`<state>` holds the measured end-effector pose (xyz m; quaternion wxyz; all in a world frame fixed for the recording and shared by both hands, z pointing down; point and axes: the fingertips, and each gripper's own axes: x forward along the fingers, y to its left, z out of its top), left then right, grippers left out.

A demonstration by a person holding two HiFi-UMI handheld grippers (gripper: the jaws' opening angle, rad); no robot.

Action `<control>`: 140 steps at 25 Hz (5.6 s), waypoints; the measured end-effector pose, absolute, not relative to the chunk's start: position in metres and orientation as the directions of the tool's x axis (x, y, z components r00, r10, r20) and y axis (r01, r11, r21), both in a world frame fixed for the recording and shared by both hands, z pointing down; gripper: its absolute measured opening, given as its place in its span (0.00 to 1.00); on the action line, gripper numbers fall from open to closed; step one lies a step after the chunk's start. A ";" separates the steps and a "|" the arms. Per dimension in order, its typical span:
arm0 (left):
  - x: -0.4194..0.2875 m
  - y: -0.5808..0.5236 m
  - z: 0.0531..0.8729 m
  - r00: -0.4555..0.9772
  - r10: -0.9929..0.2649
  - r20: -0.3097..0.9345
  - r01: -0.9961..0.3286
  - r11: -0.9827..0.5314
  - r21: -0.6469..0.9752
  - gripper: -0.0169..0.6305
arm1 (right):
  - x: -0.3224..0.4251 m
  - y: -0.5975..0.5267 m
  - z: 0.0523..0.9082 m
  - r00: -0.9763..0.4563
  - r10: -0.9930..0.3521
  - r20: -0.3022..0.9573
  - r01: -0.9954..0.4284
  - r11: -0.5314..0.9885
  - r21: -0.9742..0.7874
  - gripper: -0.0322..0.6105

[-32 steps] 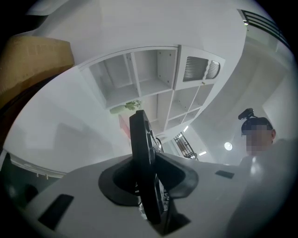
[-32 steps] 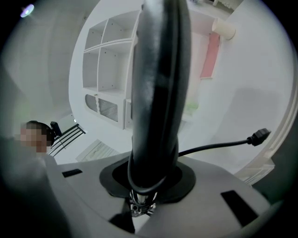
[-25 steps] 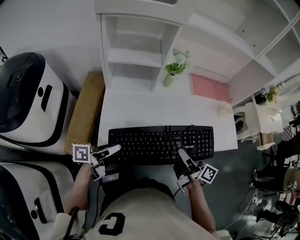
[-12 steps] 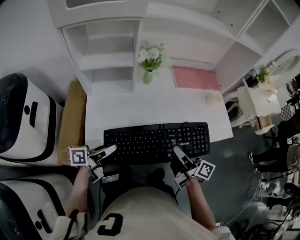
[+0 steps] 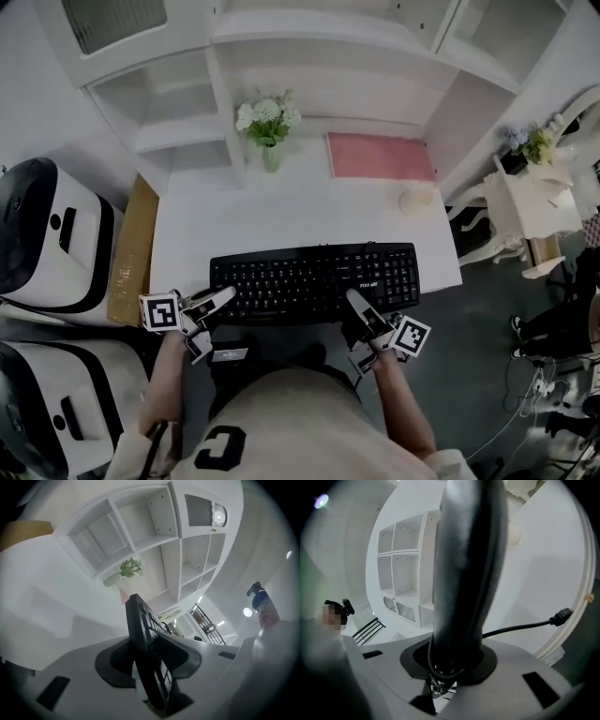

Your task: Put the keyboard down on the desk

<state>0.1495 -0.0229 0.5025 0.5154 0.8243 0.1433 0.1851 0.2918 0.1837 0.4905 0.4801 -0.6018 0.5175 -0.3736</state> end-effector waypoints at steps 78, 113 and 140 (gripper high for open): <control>0.223 -0.053 0.512 0.914 0.190 0.358 -0.159 -0.645 0.747 0.07 | 0.468 0.063 0.615 0.227 -0.966 0.125 0.164 -0.088 -0.982 0.21; 0.213 -0.027 0.541 0.802 0.320 0.505 -0.098 -0.763 0.639 0.07 | 0.467 0.051 0.645 0.166 -0.899 0.406 0.183 -0.377 -0.908 0.50; 0.214 -0.036 0.549 0.788 0.316 0.528 -0.090 -0.789 0.607 0.07 | 0.389 0.066 0.644 -0.386 -0.685 0.618 -0.359 -0.505 -0.785 0.57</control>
